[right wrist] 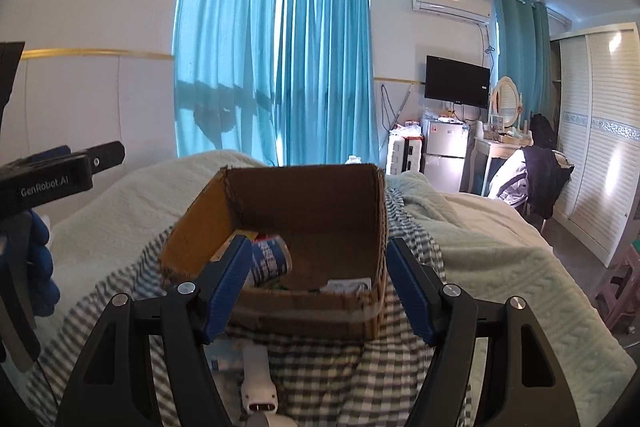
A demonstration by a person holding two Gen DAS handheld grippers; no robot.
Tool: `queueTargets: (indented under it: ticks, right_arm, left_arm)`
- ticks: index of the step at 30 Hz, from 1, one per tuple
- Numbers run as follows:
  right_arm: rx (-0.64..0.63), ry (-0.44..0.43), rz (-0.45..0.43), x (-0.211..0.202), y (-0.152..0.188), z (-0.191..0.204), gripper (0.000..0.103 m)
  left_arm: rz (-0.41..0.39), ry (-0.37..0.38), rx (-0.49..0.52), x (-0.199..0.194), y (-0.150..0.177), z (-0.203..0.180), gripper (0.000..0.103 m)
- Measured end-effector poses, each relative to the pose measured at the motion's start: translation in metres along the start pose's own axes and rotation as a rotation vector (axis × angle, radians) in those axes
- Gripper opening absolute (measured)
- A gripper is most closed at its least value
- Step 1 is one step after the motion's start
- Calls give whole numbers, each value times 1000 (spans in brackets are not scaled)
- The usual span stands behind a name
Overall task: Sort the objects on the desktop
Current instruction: 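Move both grippers back toward the remaining pile of items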
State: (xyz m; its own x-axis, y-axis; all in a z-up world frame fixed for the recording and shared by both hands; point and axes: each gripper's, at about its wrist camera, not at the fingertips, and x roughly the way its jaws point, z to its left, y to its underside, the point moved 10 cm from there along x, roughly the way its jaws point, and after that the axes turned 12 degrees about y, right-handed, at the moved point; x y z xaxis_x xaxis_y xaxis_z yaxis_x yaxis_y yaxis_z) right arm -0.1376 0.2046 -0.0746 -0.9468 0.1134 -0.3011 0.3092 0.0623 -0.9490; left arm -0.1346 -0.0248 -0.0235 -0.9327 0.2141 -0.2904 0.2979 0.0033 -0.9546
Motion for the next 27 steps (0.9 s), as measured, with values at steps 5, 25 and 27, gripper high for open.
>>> queueTargets:
  ticks: [5, 25, 27]
  right_arm:
    - [20, -2, 6, -17, 9, -5, 69]
    - [71, -7, 133, -16, 67, -11, 69]
    - [63, -8, 156, -12, 76, -8, 69]
  left_arm:
    - [-2, -7, -11, -10, 21, -1, 103]
    - [186, 77, -8, 17, 118, 3, 103]
    - [226, 73, -24, 24, 132, 6, 103]
